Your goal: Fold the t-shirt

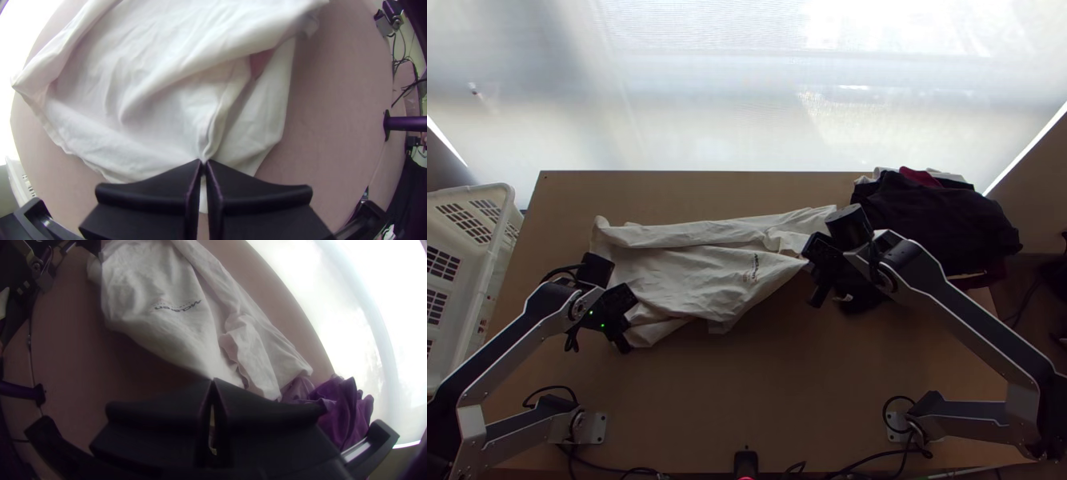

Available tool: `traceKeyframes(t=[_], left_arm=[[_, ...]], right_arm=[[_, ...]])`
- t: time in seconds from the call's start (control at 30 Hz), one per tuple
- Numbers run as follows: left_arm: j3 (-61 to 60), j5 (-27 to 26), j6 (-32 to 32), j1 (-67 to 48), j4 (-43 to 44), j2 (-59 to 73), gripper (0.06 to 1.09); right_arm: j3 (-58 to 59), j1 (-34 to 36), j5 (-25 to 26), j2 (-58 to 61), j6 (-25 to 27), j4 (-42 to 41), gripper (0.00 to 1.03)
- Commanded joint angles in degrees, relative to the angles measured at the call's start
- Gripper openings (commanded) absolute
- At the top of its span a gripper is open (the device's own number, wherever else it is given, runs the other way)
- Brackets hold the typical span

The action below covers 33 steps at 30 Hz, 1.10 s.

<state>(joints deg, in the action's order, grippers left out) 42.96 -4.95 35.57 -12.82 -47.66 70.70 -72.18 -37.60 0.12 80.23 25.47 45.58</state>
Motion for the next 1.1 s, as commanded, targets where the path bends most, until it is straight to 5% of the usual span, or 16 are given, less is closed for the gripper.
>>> traceKeyframes(t=[0.0, 0.43, 0.8, 1.07], left_arm=[[3.2, 0.0, 0.3, 3.2, -5.3, -2.2, 0.10], [34.3, -2.4, 14.2, 24.6, -32.5, -7.9, 0.10], [28.8, -2.5, 18.3, 29.3, -19.1, -8.1, 0.10], [24.3, -0.6, 18.5, 26.4, -11.9, -3.7, 0.10]], right_arm=[[-0.1, 0.4, 0.1, 1.6, -1.8, 0.4, 0.03], [-4.2, 4.3, -2.3, 5.4, -7.8, 5.8, 0.06], [-7.5, 9.0, -2.5, 16.3, -14.0, -1.3, 0.09], [-12.5, 5.2, -2.5, 23.5, -14.1, -1.6, 0.54]])
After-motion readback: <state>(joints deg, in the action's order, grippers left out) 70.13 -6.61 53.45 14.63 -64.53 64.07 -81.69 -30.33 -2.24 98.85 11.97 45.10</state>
